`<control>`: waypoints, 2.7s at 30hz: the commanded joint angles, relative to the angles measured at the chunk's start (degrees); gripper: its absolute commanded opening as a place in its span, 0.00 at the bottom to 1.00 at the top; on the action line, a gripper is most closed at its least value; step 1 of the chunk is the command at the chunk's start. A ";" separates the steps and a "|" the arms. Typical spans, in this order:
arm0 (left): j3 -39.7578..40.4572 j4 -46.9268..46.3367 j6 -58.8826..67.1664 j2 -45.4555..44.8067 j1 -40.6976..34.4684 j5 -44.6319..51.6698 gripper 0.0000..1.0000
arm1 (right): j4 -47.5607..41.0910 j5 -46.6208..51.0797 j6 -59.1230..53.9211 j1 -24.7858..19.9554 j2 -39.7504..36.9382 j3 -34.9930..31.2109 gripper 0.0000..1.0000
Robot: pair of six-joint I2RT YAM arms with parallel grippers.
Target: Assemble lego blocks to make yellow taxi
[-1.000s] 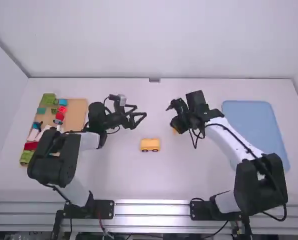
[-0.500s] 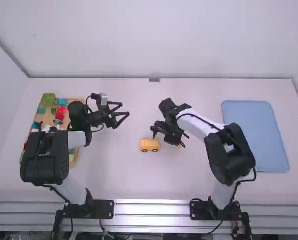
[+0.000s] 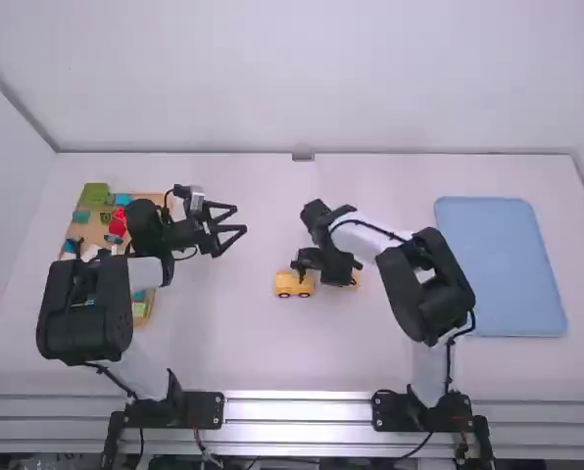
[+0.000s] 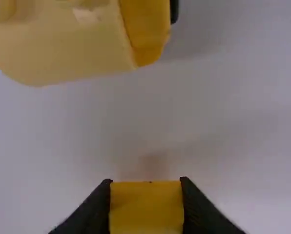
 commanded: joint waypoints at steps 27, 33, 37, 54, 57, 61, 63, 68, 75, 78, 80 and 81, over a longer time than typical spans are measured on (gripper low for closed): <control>0.92 -1.79 14.03 0.00 -0.83 13.05 0.99 | 32.41 -36.41 -1.95 -18.91 -31.06 -31.04 0.98; -1.68 -1.57 22.84 0.00 -1.81 8.46 0.99 | 41.94 -45.13 -1.64 -22.64 -29.99 -37.75 0.98; -4.76 -1.14 27.76 0.00 -1.53 7.58 0.99 | 47.30 -53.88 -2.34 -27.91 -25.05 -39.47 0.98; -13.64 19.04 24.02 -0.07 -1.55 6.14 0.99 | 52.39 -60.63 -15.85 -32.81 -9.27 -39.47 0.85; -15.72 27.30 20.28 -0.11 -1.53 6.60 0.99 | 53.48 -60.83 -15.89 -33.27 -7.17 -39.41 0.77; -17.90 33.73 17.35 -0.50 -1.51 6.58 0.99 | 55.32 -61.46 -15.85 -34.03 -4.35 -39.41 0.69; -18.14 33.51 17.31 -0.57 -1.51 6.56 0.99 | 55.87 -61.61 -15.91 -34.32 -3.58 -39.45 0.64; -18.45 33.35 17.92 -0.59 -1.57 7.87 0.99 | 55.82 -61.72 -15.91 -34.58 -3.26 -39.45 0.36; -16.31 18.27 27.87 -0.59 -2.16 1.66 0.99 | 55.45 -65.77 -15.87 -34.12 -3.26 -38.25 0.14; -13.38 1.11 39.60 -0.59 -4.61 -5.42 0.99 | 54.07 -66.40 -15.87 -33.18 -3.28 -36.76 0.12; -10.67 -9.55 45.59 -0.59 -6.56 -10.88 0.99 | 53.88 -66.53 -13.86 -32.44 -3.54 -35.76 0.12; -9.11 -14.27 48.17 -0.59 -7.67 -12.72 0.99 | 53.86 -66.49 -12.41 -31.95 -3.98 -35.28 0.12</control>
